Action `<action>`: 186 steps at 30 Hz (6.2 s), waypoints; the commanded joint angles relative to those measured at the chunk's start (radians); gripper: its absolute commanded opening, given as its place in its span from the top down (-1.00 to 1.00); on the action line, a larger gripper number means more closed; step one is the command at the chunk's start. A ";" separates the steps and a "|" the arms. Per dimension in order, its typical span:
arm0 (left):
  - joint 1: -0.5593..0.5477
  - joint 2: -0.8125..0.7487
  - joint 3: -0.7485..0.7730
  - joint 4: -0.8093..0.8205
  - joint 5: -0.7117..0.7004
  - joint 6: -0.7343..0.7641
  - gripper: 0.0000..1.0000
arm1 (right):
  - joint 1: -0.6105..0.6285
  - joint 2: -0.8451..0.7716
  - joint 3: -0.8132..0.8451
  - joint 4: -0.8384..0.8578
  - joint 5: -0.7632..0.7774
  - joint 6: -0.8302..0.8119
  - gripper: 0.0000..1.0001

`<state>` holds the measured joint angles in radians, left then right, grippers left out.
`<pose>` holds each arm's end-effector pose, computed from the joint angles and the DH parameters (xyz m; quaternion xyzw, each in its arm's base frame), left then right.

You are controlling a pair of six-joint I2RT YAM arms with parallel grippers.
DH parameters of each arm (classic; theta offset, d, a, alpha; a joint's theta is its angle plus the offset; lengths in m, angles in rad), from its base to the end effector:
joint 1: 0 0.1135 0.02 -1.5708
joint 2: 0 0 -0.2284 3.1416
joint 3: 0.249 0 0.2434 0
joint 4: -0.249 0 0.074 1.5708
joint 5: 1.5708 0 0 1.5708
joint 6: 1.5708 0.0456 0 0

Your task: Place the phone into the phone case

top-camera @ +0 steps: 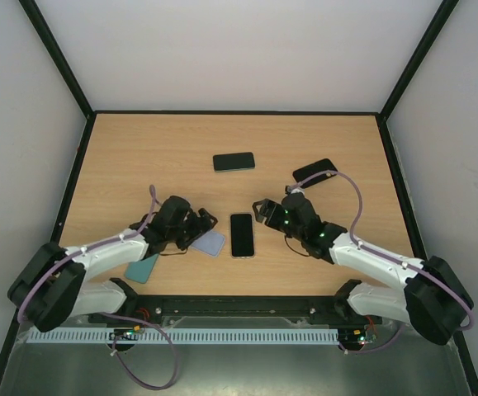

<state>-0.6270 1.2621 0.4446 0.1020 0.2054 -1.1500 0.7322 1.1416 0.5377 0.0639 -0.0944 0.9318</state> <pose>0.1932 -0.1514 0.1222 -0.1929 0.8854 -0.3790 0.1877 0.1872 0.1741 0.1752 0.0635 0.8671 0.3916 0.3012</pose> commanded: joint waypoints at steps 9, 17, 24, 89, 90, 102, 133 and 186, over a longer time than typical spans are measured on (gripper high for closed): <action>0.265 -0.299 0.090 -0.587 -0.270 0.023 -0.96 | -0.002 -0.038 -0.163 0.159 -0.151 0.058 -0.67; 0.627 -0.405 0.071 -0.724 -0.285 0.120 -0.99 | 0.006 -0.065 -0.191 0.178 -0.171 0.065 -0.64; 0.784 -0.361 -0.021 -0.701 -0.201 0.144 -0.99 | 0.050 -0.070 -0.227 0.232 -0.158 0.103 -0.64; -0.168 -0.238 0.020 -0.857 -0.373 -0.455 -0.79 | 0.119 -0.135 -0.238 0.194 -0.059 0.158 -0.63; -0.169 -0.233 0.022 -0.853 -0.370 -0.450 -0.78 | 0.119 -0.139 -0.238 0.187 -0.054 0.156 -0.63; -0.168 -0.117 0.068 -0.853 -0.402 -0.427 -0.82 | 0.119 -0.149 -0.234 0.185 -0.049 0.148 -0.63; -0.168 -0.159 0.055 -0.752 -0.312 -0.440 -0.31 | 0.256 -0.094 -0.220 0.277 -0.058 0.137 -0.45; -0.194 -0.478 0.043 -0.612 -0.269 -0.406 -0.98 | 0.532 0.398 0.057 0.470 -0.083 -0.023 0.95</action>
<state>-0.8162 0.8124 0.4450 -0.5049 -0.0078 -1.6115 1.2564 1.6264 0.5861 0.5652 -0.2344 1.0306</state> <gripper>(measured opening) 0.962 0.055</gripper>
